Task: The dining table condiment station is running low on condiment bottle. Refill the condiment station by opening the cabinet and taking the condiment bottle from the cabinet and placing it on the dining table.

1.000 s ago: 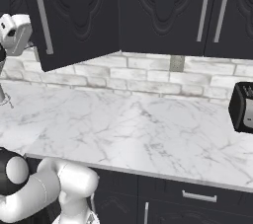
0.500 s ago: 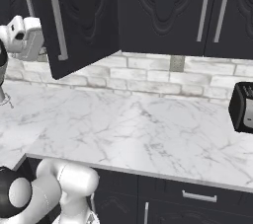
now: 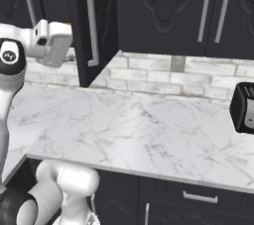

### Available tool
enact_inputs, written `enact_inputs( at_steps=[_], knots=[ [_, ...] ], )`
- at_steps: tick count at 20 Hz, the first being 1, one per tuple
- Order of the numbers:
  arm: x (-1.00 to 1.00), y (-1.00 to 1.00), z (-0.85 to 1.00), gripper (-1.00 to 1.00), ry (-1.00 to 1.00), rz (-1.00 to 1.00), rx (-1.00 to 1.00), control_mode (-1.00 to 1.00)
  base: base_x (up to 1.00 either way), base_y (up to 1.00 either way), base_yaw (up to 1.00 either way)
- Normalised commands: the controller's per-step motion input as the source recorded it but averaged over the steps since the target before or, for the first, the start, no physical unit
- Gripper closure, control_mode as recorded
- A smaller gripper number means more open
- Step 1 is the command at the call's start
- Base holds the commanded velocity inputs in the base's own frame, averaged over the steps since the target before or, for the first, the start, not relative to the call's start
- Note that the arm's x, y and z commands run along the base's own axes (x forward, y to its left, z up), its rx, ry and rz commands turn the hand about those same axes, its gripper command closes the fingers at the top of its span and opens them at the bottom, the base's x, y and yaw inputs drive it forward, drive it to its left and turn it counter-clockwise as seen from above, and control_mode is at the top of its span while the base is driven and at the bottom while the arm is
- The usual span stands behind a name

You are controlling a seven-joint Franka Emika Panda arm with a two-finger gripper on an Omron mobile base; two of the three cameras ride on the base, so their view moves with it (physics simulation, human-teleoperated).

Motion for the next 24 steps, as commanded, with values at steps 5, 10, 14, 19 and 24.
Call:
enact_inputs(
  at_steps=[5,10,14,19,24],
  knots=[
    [-0.25,-0.99,0.00,-1.00,0.00,-0.09,0.10,-1.00,0.00,0.00,0.00],
    [-0.01,-0.80,0.00,-1.00,0.00,-0.02,0.09,-1.00,0.00,0.00,0.00],
    [-0.02,-0.52,0.00,-1.00,-0.03,0.00,0.05,-1.00,0.00,0.00,0.00],
    [0.03,0.25,-0.02,-1.00,-0.18,0.00,0.00,-1.00,0.00,0.00,0.00],
    [0.36,0.37,-0.13,-1.00,-0.16,0.01,0.08,-1.00,0.00,0.00,0.00]
  ],
)
